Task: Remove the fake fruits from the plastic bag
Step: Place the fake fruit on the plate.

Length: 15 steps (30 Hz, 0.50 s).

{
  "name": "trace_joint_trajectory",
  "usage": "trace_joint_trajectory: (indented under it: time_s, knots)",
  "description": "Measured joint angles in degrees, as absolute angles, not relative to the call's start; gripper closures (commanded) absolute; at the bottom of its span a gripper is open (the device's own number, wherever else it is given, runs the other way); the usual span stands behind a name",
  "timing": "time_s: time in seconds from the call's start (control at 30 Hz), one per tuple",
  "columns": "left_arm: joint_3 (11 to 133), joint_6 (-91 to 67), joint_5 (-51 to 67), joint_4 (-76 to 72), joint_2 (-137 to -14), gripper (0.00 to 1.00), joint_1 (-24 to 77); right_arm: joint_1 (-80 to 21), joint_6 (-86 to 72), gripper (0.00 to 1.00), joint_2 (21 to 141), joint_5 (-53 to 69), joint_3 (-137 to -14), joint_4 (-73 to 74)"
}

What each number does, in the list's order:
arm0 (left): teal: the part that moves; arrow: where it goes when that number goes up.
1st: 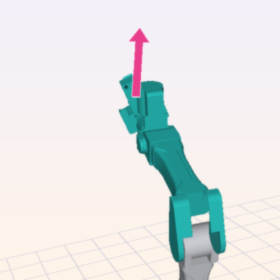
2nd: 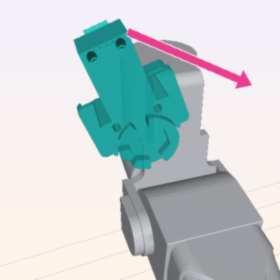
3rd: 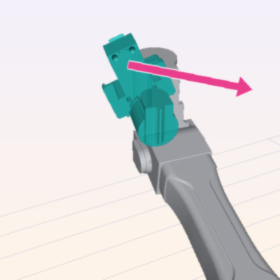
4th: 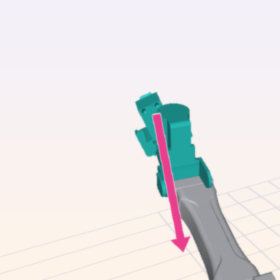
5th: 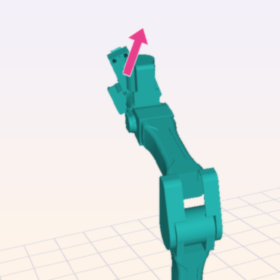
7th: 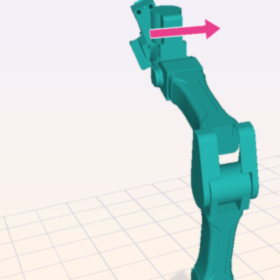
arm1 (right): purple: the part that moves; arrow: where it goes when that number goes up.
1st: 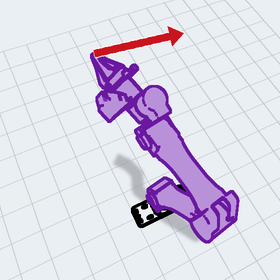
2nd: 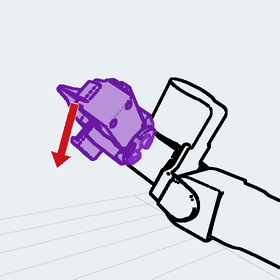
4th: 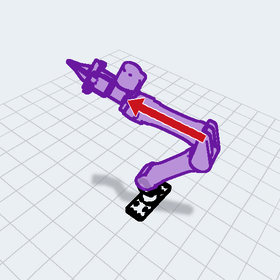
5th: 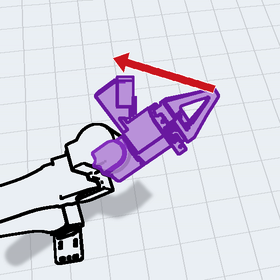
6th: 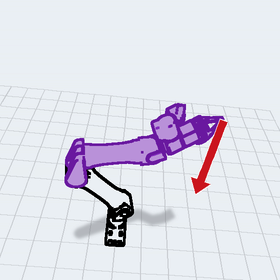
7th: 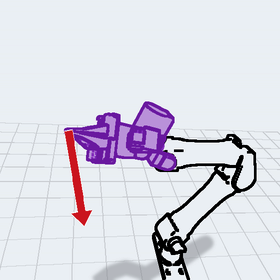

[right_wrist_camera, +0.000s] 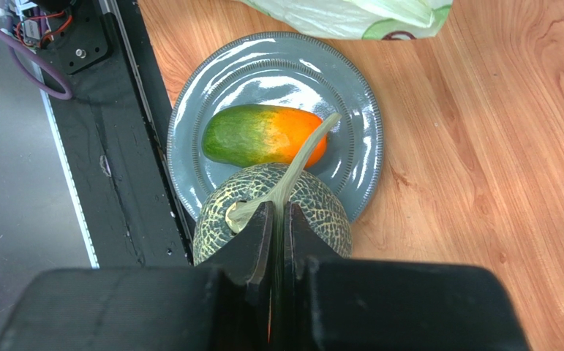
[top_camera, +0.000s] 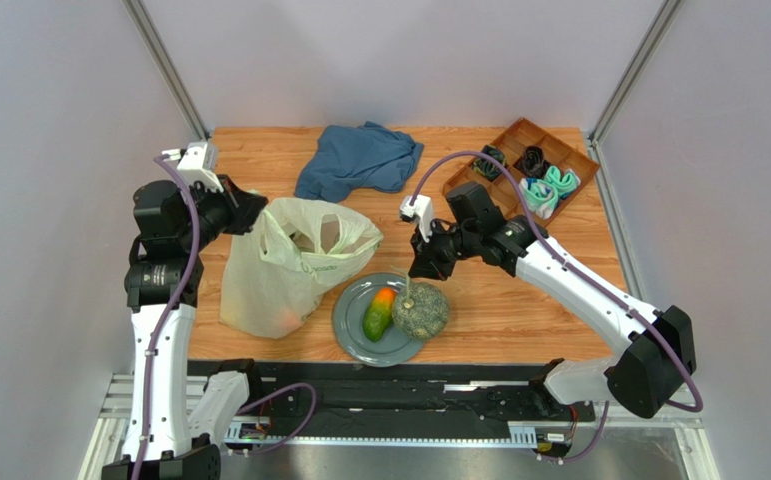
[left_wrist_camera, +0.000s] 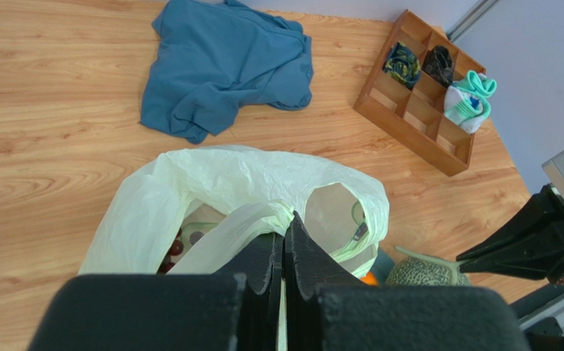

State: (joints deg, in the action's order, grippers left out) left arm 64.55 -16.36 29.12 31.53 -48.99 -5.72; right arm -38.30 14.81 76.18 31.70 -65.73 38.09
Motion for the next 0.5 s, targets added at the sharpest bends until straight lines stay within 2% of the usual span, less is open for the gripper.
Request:
trace_joint_trajectory:
  time_s: [0.37, 0.4, 0.5]
  knots:
    - [63.6, -16.4, 30.6, 32.4, -49.0, 1.0, -5.7, -38.2, 12.6, 0.98, 76.7, 33.5, -66.0, 36.5]
    - [63.6, -16.4, 30.6, 32.4, -49.1, 1.0, -5.7, -38.2, 12.6, 0.76, 76.9, 33.5, -66.0, 36.3]
    - [63.3, -16.5, 30.6, 32.3, -49.2, 1.0, -5.7, -38.2, 12.8, 0.44, 77.4, 33.3, -66.0, 36.3]
